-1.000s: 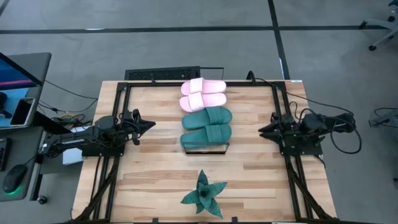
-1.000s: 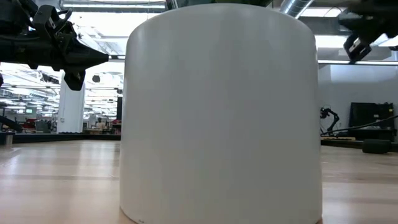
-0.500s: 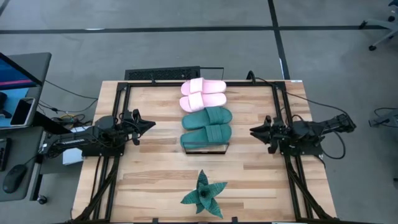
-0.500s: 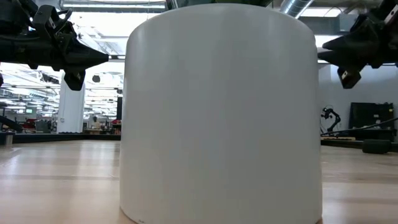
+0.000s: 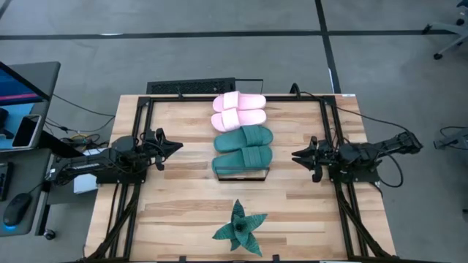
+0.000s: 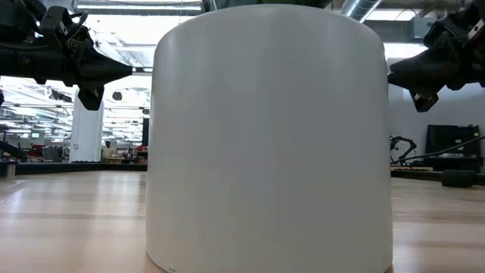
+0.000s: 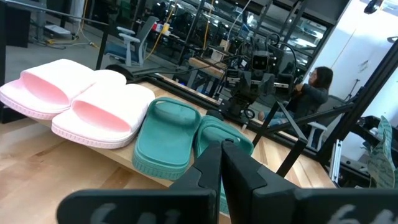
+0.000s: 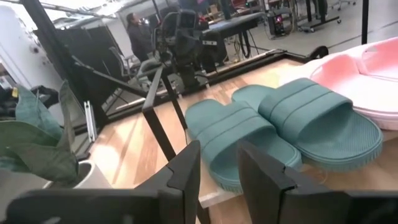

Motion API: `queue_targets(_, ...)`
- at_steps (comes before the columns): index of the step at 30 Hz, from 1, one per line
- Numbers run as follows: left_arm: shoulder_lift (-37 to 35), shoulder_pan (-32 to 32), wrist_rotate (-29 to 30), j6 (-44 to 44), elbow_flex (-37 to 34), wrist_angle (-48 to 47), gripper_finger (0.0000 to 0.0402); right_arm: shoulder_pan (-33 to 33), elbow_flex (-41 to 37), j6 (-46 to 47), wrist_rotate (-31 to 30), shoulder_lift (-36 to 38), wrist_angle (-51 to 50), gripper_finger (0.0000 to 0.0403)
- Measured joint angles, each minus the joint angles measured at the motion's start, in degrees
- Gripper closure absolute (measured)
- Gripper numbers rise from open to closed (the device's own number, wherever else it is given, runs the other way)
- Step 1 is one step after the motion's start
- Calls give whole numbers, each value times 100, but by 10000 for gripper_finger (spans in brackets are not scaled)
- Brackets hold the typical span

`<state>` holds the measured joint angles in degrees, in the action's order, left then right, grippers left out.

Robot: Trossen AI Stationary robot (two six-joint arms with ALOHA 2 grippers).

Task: Pick and place slides into the shelf
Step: Return to home position

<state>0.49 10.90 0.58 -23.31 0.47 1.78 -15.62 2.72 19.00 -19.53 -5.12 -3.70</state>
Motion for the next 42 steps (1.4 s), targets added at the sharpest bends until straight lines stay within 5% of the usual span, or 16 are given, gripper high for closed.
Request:
queue_targets(9, 0, 0, 2, 0, 0, 0, 401, 0, 0, -258, -29, -5, -2, 305)
queue_targets(17, 0, 0, 2, 0, -2, 0, 401, 2, 0, -941, -796, -5, 30, 305)
queue_targets(42, 0, 0, 3, 0, -2, 0, 401, 0, 0, -1001, -756, -7, 28, 305)
